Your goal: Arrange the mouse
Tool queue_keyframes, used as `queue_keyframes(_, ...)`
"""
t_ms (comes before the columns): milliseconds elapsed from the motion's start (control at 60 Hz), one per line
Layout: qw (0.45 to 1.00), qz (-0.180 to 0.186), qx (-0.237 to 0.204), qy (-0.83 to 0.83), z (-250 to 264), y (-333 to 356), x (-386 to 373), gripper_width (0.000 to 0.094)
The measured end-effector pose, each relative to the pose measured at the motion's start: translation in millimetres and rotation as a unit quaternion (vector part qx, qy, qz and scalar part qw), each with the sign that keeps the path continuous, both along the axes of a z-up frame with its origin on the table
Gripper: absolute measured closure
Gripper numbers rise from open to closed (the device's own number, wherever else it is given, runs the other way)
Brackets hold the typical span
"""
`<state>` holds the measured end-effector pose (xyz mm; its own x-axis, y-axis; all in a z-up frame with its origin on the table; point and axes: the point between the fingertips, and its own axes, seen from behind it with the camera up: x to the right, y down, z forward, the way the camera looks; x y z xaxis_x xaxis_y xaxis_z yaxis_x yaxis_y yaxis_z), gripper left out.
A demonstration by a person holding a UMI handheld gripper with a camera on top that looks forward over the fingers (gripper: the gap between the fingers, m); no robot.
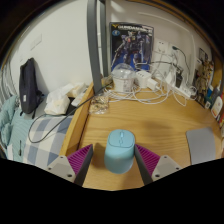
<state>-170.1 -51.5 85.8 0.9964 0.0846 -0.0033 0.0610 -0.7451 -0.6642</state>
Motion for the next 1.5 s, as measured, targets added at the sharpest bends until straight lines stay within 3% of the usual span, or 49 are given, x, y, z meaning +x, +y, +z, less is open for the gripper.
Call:
queue_keyframes(133,1.000,-0.003,0.001,-0.010,0,9,-5,0.0187)
queue_keyframes(183,1.000,-0.007,0.005,-0.012,1,10,-4,0.0263)
queue_keyframes(233,1.000,-0.012,0.010,-0.013,8,9,-7,0.0414)
queue_keyframes(467,0.999,-0.003,0.027,-0.020,-6,14,-16,0.0575)
queue_keyframes(783,0.998,0.051,0.022,-0.026,10,12,-3,0.0579)
queue_keyframes(1067,0.986,0.048,0.157,-0.039,194,20,109,0.0576)
queue_keyframes(1217,0.981,0.021,0.191,-0.038,238,8,206,0.0578)
queue_keyframes(1350,0.984,-0.010,0.170,-0.050,218,-6,293,0.0578)
queue_keyframes(1500,0.991,-0.047,0.118,-0.042,160,-19,358,0.0578)
